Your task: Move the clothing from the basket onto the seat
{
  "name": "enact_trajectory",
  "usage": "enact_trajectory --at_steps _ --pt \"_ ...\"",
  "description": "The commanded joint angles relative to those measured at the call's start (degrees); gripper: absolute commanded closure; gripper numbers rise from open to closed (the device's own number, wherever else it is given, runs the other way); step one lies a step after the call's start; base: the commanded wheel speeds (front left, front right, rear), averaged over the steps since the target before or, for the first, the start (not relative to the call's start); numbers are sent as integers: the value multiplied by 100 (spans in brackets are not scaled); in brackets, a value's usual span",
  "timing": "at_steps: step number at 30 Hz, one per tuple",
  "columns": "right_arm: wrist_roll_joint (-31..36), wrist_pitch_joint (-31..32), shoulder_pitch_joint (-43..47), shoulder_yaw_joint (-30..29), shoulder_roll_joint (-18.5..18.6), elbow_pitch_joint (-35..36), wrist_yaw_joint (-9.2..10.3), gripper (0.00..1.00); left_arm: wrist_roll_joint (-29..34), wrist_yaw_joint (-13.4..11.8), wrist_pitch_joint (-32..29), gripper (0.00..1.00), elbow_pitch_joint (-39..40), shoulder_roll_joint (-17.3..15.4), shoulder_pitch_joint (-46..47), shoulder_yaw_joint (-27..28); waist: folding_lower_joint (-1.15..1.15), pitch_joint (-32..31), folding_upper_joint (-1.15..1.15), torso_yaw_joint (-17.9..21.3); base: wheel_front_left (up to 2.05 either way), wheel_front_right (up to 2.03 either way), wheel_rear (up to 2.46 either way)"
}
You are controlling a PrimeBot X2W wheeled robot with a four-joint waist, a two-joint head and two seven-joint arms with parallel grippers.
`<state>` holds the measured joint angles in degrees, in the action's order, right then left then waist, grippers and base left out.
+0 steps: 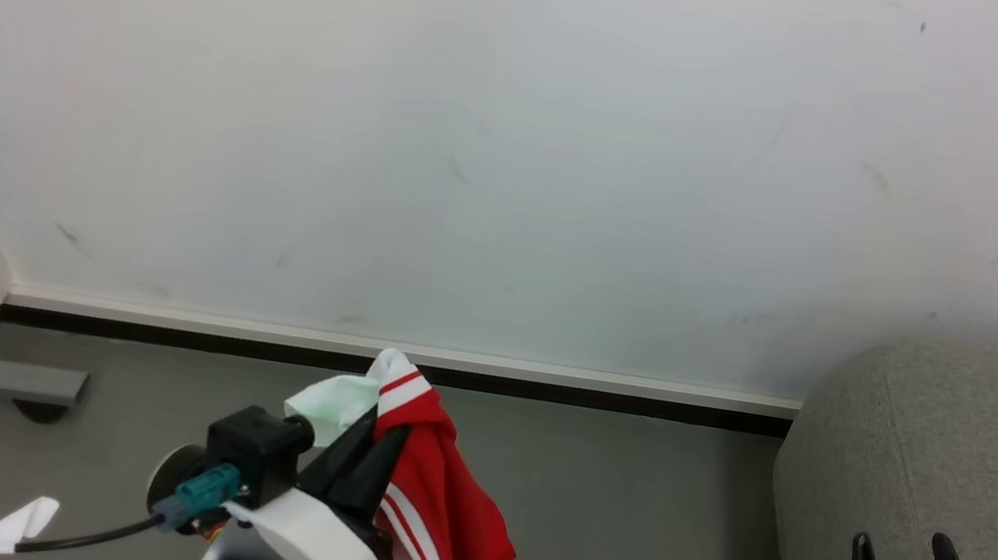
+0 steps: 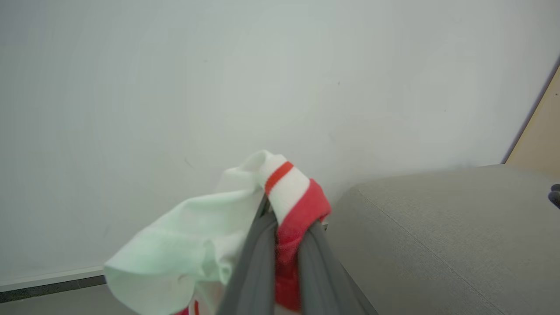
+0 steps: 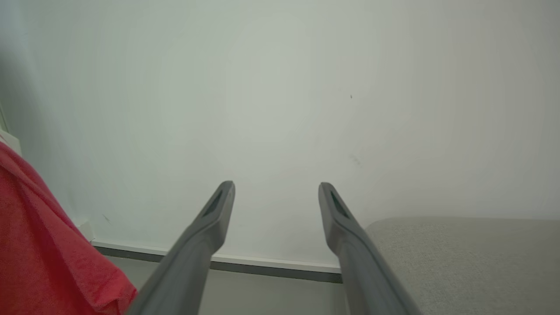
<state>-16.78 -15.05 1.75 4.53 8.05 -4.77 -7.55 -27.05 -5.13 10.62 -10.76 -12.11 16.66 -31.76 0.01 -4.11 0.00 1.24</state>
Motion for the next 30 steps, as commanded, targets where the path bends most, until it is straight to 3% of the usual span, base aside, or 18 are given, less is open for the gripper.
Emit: enact_trajectory --at_steps 1,8,18,24,30 --pt "-62 -18 26 114 133 41 12 0 -48 -44 -73 100 191 -98 -64 41 -1 -28 0 -21 0 0 0" --pt "-467 -19 -237 916 682 191 12 0 -87 -98 -325 100 743 -267 -79 61 -1 -40 0 -88 0 0 0" --pt "-1179 22 -1435 3340 1751 179 12 0 -57 76 -728 100 1404 -314 130 -236 -1 -68 0 -216 0 0 0" --pt "-1493 83 -2186 4363 1925 120 12 0 -75 255 -971 100 1521 -224 251 -525 -1 -70 0 -296 0 0 0" --pt "-1902 122 -2891 5294 1761 -273 12 0 -113 521 -1156 100 1463 -79 379 -869 -1 -17 0 -335 0 0 0"
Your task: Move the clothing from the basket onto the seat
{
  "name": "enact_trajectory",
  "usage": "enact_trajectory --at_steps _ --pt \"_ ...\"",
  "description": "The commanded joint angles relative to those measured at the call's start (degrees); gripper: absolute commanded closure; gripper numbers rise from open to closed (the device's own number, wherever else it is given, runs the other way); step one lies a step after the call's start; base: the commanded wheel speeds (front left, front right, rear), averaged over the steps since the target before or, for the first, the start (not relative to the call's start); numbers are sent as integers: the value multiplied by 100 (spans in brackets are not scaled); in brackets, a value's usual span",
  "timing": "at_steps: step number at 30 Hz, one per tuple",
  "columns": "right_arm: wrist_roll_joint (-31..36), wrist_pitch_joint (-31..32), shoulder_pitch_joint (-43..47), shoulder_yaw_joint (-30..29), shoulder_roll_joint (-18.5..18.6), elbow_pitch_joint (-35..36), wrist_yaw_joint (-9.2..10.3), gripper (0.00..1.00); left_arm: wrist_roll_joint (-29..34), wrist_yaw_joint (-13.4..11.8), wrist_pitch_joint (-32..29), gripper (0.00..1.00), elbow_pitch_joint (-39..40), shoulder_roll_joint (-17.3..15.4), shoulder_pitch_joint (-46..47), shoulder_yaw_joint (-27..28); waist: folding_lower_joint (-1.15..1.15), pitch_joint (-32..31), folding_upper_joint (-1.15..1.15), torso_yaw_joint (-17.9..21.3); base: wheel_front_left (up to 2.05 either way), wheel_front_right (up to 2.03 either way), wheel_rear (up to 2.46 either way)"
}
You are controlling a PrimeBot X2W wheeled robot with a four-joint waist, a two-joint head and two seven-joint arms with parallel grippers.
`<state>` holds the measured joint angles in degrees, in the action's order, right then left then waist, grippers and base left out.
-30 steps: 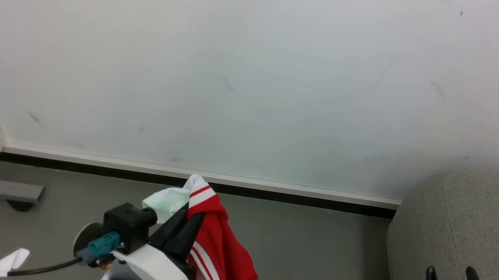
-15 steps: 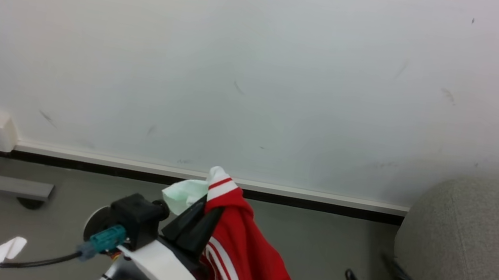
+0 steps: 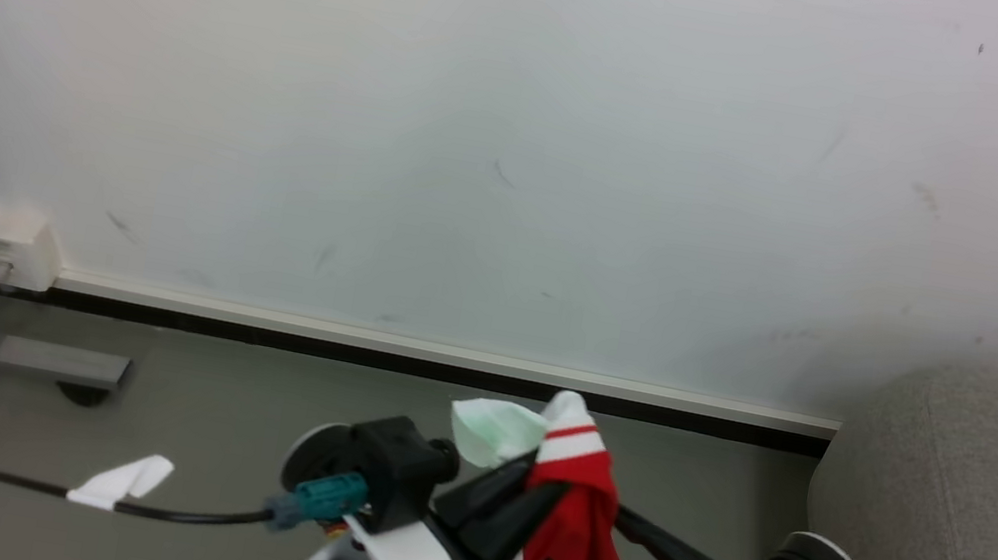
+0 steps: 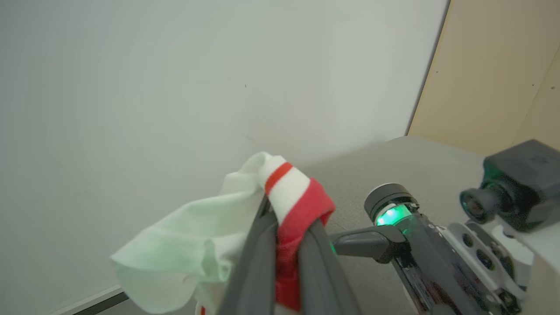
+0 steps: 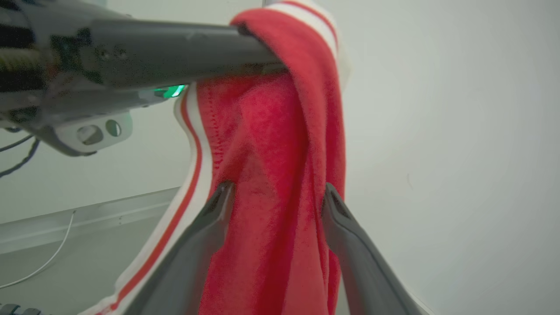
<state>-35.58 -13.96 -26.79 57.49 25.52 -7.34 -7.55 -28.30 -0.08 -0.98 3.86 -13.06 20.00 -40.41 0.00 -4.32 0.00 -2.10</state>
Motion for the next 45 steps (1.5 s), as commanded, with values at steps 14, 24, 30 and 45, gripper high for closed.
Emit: enact_trajectory --at_steps 14,24,30,45 --pt "-1014 -131 -311 432 -395 -924 12 100 -81 118 78 98 -245 115 114 -148 0 68 0 136 0 0 0" --pt "-831 -130 -129 -577 -149 -514 13 100 -27 -44 262 0 -464 -18 -40 -41 0 187 0 856 0 0 0" --pt "-696 -131 -79 -1056 89 -267 12 100 -105 -40 329 0 -531 2 -94 -59 0 261 0 1491 0 0 0" --pt "-415 -128 270 -1906 472 157 12 100 -87 -8 436 0 -692 221 -84 -306 0 446 0 2711 0 0 0"
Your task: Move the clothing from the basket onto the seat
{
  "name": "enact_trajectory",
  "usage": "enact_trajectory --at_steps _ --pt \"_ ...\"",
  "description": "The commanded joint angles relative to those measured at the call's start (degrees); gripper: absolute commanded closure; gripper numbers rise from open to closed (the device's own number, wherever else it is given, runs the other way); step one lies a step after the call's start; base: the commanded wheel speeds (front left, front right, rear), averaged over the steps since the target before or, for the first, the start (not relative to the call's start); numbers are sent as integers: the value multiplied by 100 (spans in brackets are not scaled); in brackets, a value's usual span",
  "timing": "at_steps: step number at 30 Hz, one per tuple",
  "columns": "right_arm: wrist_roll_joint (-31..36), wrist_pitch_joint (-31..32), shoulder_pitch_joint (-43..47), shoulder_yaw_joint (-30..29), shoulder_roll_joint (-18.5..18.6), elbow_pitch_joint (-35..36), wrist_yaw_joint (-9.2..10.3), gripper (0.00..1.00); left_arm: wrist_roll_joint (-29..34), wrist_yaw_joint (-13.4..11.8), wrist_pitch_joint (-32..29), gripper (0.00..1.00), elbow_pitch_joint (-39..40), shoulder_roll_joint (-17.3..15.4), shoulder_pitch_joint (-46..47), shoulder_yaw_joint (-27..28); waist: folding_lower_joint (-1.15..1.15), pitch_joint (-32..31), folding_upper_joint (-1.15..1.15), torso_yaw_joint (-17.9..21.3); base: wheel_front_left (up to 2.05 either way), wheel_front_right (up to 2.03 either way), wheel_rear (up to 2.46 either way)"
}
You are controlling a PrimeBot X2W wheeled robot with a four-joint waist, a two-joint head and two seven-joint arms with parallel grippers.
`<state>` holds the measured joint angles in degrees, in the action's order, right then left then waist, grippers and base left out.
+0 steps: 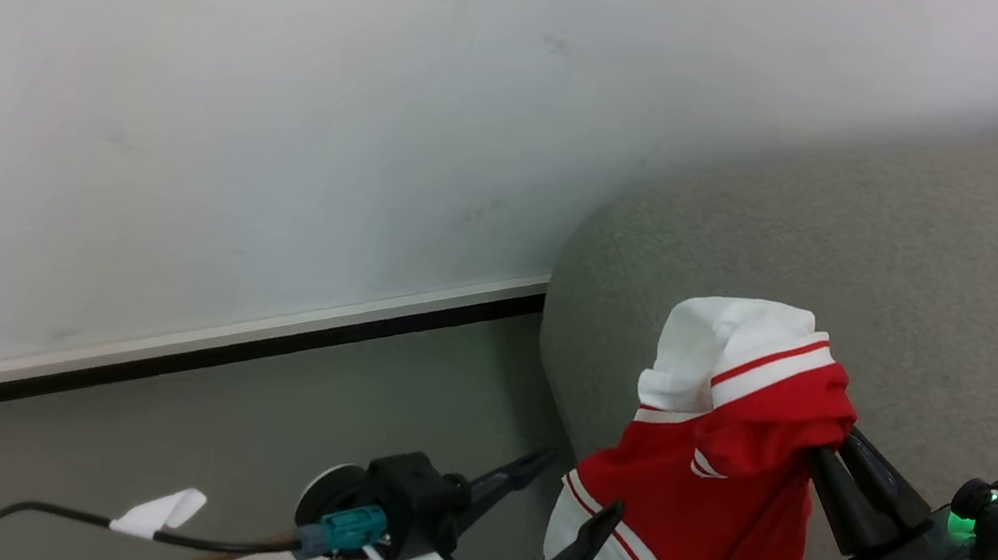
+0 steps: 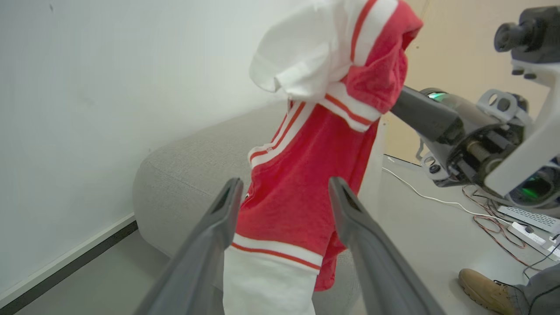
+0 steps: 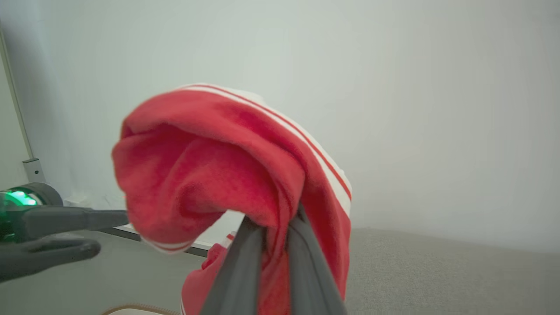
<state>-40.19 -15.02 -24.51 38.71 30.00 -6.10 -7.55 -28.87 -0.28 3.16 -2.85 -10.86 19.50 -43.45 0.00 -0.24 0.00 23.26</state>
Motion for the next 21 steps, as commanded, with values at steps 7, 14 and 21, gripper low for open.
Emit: enact_trajectory --at_steps 7,14,21 --pt "187 -21 200 -341 -12 61 12 100 12 -3 6 0 -72 34 60 -71 0 126 0 444 0 0 0" --pt "392 -20 212 -1038 -250 -71 12 100 128 73 -178 0 9 1 386 -146 0 665 0 258 0 0 0" --pt "630 -21 -789 -1941 -670 -475 12 100 383 311 -513 0 96 -94 1255 -199 0 1854 0 -102 0 0 0"
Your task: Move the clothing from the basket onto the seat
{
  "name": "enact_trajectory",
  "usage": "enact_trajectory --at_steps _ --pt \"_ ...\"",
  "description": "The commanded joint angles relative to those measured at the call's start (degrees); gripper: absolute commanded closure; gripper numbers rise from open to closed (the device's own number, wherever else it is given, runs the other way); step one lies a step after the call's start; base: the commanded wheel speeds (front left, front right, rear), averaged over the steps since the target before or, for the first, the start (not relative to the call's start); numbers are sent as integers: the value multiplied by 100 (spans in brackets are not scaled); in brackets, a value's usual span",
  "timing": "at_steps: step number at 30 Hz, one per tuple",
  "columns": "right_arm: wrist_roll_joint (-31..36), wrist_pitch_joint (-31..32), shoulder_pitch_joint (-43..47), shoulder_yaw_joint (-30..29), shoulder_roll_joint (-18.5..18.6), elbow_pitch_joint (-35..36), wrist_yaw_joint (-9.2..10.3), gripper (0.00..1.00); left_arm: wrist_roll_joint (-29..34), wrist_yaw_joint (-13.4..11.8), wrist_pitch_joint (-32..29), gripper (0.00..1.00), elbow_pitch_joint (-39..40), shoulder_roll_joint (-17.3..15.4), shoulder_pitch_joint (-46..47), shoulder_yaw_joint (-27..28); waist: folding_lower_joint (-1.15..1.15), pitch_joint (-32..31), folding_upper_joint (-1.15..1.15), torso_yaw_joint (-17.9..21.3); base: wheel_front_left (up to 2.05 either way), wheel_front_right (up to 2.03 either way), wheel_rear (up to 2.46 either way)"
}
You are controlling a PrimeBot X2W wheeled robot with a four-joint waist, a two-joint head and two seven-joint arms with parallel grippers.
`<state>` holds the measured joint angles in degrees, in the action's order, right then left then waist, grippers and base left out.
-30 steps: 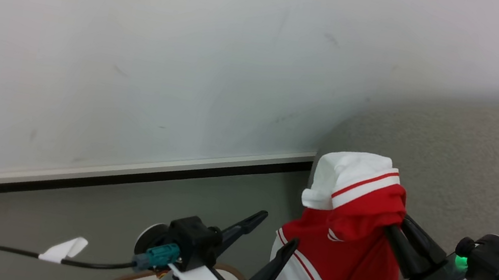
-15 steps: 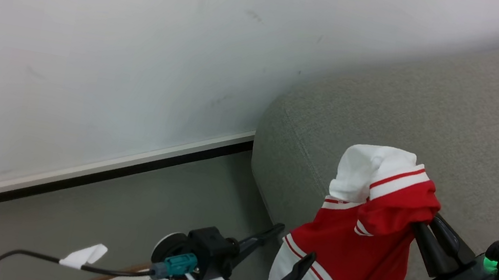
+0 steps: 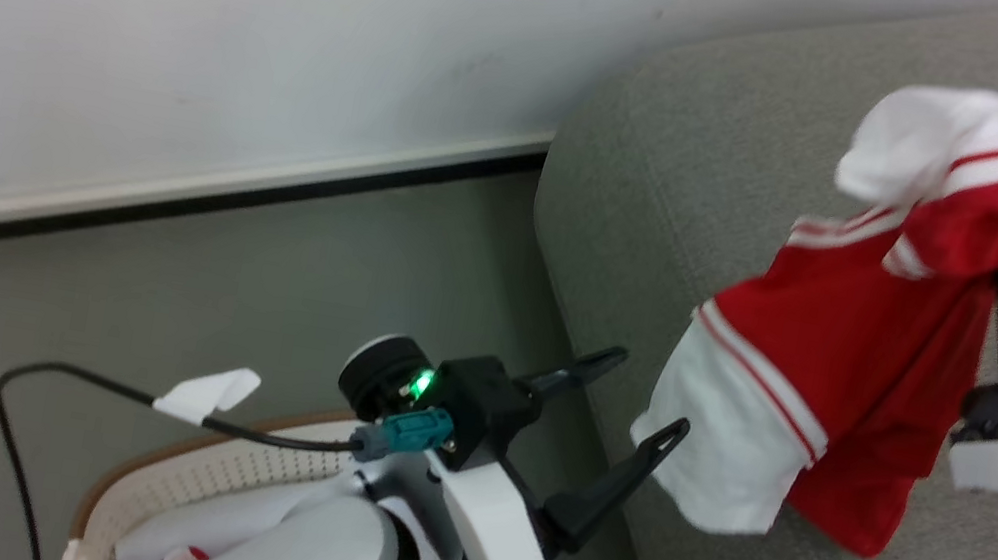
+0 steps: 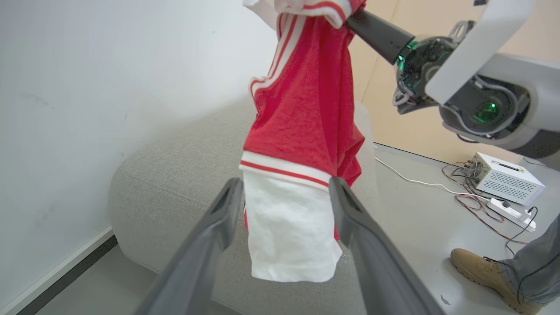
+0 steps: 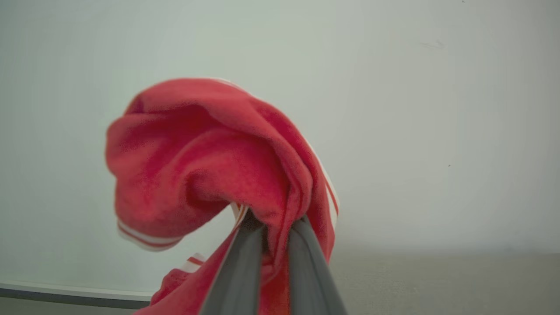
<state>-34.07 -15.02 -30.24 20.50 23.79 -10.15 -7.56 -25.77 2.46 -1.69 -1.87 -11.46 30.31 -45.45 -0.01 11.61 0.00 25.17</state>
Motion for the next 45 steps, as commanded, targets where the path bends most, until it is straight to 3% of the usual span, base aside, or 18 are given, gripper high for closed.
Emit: enact_trajectory --at_steps 1,4,9,16,19,22,31,33,34,39,45 --pt "18 -21 -216 -120 -49 -71 13 100 73 37 -28 0 -2 -33 173 1 1 669 0 -292 0 0 0" --pt "114 -3 -877 -433 -25 -300 13 100 201 127 -114 0 -29 -39 571 -12 1 1160 0 -461 0 0 0" --pt "-9 200 -2059 -904 353 -688 14 100 337 213 -83 0 -54 4 1126 15 1 1848 0 -731 0 0 0" --pt "3 405 -3523 -1660 1392 -1420 14 100 497 196 -10 0 -56 -47 1568 117 1 2519 0 -1079 0 0 0" --pt "161 400 -3918 -1909 1627 -1922 13 100 557 177 5 0 -35 -108 1672 157 1 2704 0 -1160 0 0 0" --pt "362 390 -4084 -2049 1632 -2512 14 100 574 145 32 0 -20 -111 1739 189 1 2847 0 -1229 0 0 0" --pt "601 175 -3397 -2456 953 -4607 14 100 532 4 170 0 -105 -100 1661 245 1 2904 0 -1424 0 0 0" --pt "585 111 -3263 -2509 874 -4877 14 59 471 -56 222 0 -148 -150 1565 305 1 2813 0 -1432 0 0 0" --pt "596 90 -3207 -2501 833 -4969 14 0 456 -80 242 0 -166 -175 1511 326 1 2751 0 -1437 0 0 0" --pt "578 -6 -2801 -2302 691 -4866 14 0 280 -143 411 0 -256 -297 1199 431 1 2261 0 -1443 0 0 0" --pt "454 -20 -1612 -1960 740 -3907 14 0 -4 -295 752 0 -465 -399 628 621 1 1347 0 -1510 0 0 0"
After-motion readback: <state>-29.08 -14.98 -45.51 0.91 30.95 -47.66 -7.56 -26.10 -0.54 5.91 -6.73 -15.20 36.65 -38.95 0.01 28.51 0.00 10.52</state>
